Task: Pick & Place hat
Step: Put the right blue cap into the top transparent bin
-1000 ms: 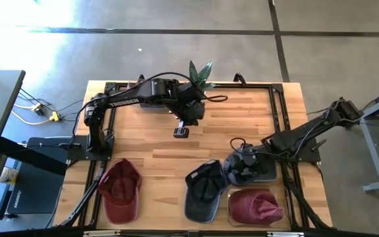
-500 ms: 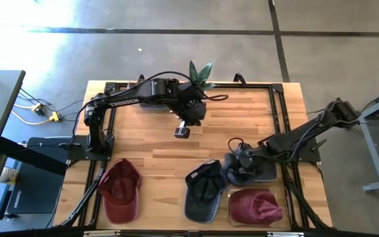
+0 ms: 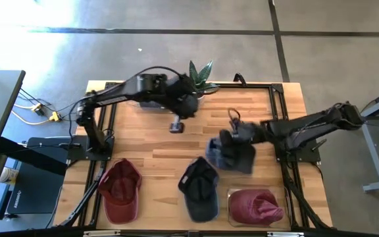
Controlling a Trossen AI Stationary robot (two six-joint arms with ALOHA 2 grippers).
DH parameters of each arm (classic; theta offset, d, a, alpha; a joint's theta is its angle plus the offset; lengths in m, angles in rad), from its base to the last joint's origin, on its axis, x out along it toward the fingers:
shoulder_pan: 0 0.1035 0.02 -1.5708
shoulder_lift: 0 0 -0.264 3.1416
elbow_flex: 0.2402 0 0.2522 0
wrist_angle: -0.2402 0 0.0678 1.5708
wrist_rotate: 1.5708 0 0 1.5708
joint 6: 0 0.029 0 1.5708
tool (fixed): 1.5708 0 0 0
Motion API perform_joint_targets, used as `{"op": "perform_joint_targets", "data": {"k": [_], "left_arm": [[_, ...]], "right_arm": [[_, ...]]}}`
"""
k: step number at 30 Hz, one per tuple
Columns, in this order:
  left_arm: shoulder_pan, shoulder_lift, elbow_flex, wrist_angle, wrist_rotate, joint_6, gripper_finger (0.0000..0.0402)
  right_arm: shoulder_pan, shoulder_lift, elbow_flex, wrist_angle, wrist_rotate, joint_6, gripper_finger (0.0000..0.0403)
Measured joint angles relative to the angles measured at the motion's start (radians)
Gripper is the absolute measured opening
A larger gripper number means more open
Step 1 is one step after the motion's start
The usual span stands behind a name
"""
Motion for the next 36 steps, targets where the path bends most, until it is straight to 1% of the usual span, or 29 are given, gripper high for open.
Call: {"op": "perform_joint_targets", "data": {"k": [1,4,6,8,10,14,18,20,22,25,27,30,33,36], "left_arm": [[0.0,-0.019,-0.003,-0.032,-0.015,-0.01,0.0001],[0.0,-0.053,0.004,-0.006,-0.065,-0.043,0.0001],[0.001,-0.09,-0.005,-0.08,-0.086,-0.086,0.0001],[0.0,-0.111,0.005,-0.036,-0.116,-0.121,0.0001],[0.0,-0.144,0.0,-0.078,-0.136,-0.161,0.0001],[0.0,-0.167,0.002,-0.07,-0.199,-0.238,0.0001],[0.0,-0.183,-0.001,-0.076,-0.251,-0.318,0.0001],[0.0,-0.184,-0.001,-0.078,-0.268,-0.346,0.0001],[0.0,-0.182,-0.001,-0.078,-0.27,-0.377,0.0001],[0.0,-0.177,0.0,-0.075,-0.271,-0.405,0.0001],[0.0,-0.17,0.0,-0.073,-0.271,-0.409,0.0001],[0.0,-0.167,-0.001,-0.078,-0.271,-0.404,0.0001],[0.0,-0.17,-0.001,-0.078,-0.271,-0.403,0.0001],[0.0,-0.169,-0.001,-0.081,-0.27,-0.39,0.0001]], "right_arm": [[-0.029,0.0,0.022,0.003,-0.039,-0.058,0.0026],[-0.12,0.004,0.077,0.008,-0.163,-0.225,0.0008],[-0.192,0.005,0.103,0.008,-0.264,-0.326,0.0006],[-0.279,0.005,0.121,0.005,-0.366,-0.391,0.0012],[-0.374,0.008,0.136,-0.009,-0.481,-0.447,0.0013],[-0.569,0.014,0.171,-0.109,-0.714,-0.572,0.0005],[-0.739,0.021,0.244,-0.241,-0.852,-0.711,0.0007],[-0.793,0.042,0.308,-0.317,-0.889,-0.801,0.0004],[-0.82,0.077,0.386,-0.387,-0.906,-0.885,0.0004],[-0.809,0.15,0.498,-0.513,-0.905,-1.01,0.0005],[-0.774,0.208,0.545,-0.59,-0.88,-1.093,0.0003],[-0.694,0.292,0.56,-0.67,-0.827,-1.179,0.0006],[-0.601,0.364,0.527,-0.73,-0.766,-1.241,0.001],[-0.505,0.421,0.472,-0.745,-0.736,-1.249,0.0009]]}}
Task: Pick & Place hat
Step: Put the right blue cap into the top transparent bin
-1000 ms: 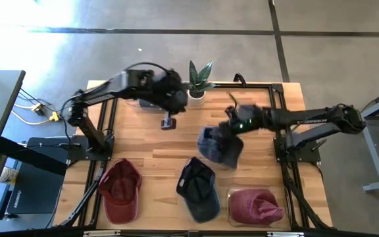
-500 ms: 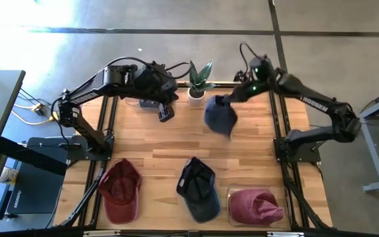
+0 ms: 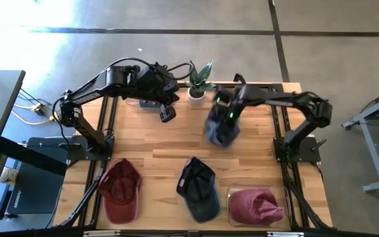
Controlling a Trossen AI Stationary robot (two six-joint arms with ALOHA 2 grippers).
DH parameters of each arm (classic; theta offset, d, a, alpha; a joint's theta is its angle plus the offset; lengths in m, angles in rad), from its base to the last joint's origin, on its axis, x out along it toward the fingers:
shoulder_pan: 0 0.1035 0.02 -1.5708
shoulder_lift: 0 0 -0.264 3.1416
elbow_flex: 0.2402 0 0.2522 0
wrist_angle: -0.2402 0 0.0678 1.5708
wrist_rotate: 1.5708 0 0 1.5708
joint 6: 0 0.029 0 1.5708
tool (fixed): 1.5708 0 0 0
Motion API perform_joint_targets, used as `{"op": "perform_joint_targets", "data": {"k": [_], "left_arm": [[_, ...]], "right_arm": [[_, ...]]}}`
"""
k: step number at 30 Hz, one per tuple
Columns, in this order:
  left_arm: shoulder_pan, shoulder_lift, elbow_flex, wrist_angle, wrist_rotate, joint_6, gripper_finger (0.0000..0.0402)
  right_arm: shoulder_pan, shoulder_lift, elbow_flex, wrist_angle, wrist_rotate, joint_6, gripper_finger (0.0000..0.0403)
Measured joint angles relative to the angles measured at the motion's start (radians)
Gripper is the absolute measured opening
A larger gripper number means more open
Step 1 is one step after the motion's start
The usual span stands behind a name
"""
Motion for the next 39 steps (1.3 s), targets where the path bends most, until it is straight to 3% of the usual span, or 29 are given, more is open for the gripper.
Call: {"op": "perform_joint_targets", "data": {"k": [6,11,15,18,22,27,32,39], "left_arm": [[0.0,0.0,0.0,-0.027,0.03,0.049,0.0001],[0.0,0.0,-0.004,-0.064,0.12,0.09,0.0001],[0.0,-0.003,-0.101,-0.019,0.239,0.131,0.0001],[-0.001,-0.016,-0.226,0.026,0.264,0.138,0.0001],[0.0,-0.042,-0.412,0.191,0.326,0.121,0.0001],[-0.001,0.002,-0.581,0.52,0.397,0.127,0.0001],[0.0,0.088,-0.595,0.651,0.399,0.146,0.0001],[0.037,0.13,-0.583,0.733,0.475,0.099,0.0001]], "right_arm": [[0.176,0.065,-0.053,0.043,0.013,0.023,0.0012],[0.238,0.054,-0.052,0.145,0.018,0.103,0.0062],[0.227,0.0,-0.052,0.154,0.043,0.159,0.0117],[0.222,-0.072,-0.052,0.119,0.103,0.191,0.0142],[0.267,-0.186,-0.052,0.1,0.216,0.142,0.015],[0.358,-0.28,-0.052,0.03,0.318,0.058,0.0146],[0.385,-0.331,-0.054,-0.061,0.4,-0.002,0.0145],[0.277,-0.417,-0.262,0.097,0.302,-0.037,0.0144]]}}
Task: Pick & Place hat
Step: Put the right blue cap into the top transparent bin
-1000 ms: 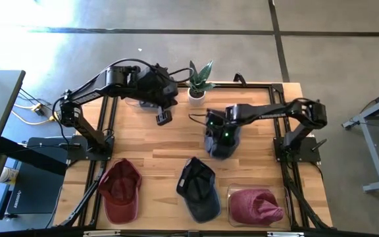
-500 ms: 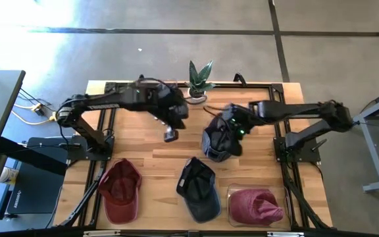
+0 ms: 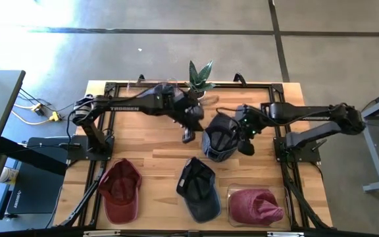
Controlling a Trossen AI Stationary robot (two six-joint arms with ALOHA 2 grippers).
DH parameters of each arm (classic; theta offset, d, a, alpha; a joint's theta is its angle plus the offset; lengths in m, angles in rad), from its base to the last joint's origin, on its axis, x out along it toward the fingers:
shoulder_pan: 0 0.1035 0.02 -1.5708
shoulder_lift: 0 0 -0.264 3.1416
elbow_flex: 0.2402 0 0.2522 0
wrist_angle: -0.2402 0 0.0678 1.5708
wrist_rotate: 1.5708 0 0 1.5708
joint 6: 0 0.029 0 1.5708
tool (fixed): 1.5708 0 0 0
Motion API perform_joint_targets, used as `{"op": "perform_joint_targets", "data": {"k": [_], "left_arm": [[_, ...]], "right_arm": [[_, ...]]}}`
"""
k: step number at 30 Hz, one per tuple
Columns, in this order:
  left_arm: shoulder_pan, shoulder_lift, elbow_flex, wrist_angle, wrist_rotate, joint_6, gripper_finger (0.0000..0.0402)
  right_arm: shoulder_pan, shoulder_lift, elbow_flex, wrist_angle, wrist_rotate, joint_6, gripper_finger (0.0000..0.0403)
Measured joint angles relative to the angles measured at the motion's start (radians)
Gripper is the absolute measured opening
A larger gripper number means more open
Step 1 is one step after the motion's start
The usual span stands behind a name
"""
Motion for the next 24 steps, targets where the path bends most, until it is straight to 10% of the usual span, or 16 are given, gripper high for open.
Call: {"op": "perform_joint_targets", "data": {"k": [12,24], "left_arm": [[0.15,0.012,0.05,-0.047,0.189,0.123,0.0012],[0.053,0.083,0.049,-0.053,0.203,0.442,0.0204]], "right_arm": [[-0.031,-0.008,-0.23,0.32,-0.231,-0.037,0.0177],[0.061,0.014,-0.232,0.427,-0.032,-0.233,0.0205]]}}
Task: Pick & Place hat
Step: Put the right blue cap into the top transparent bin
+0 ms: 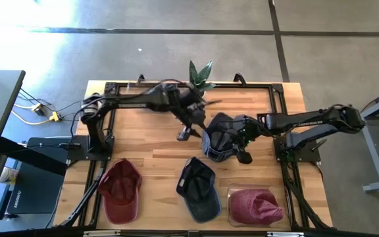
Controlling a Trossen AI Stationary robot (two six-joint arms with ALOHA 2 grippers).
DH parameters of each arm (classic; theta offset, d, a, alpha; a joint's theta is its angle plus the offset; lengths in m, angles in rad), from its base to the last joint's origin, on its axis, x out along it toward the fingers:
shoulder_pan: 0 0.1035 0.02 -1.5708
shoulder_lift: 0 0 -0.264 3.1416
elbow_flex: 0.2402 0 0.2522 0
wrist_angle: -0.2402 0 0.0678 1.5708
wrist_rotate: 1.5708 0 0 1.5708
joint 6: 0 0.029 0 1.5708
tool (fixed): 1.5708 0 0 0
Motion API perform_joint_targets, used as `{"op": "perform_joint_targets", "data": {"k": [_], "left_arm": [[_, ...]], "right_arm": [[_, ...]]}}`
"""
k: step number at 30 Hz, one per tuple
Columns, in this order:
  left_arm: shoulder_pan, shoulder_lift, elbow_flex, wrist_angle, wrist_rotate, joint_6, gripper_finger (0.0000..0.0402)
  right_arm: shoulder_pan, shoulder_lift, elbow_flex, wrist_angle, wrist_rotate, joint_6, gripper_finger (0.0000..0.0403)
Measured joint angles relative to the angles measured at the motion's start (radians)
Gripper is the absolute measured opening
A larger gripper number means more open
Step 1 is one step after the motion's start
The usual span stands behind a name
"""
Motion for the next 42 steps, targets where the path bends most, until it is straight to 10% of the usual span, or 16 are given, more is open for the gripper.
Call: {"op": "perform_joint_targets", "data": {"k": [10,20,42], "left_arm": [[-0.061,0.132,0.001,0.117,-0.076,0.077,0.0216],[-0.057,0.16,0.001,0.246,-0.074,0.098,0.0213],[-0.044,0.239,0.001,0.263,0.049,0.073,0.0208]], "right_arm": [[0.016,0.049,0.0,-0.095,0.027,-0.003,0.0174],[0.051,0.027,0.0,-0.113,0.027,0.027,0.0011],[0.065,-0.092,0.0,-0.163,0.079,0.073,0.0003]]}}
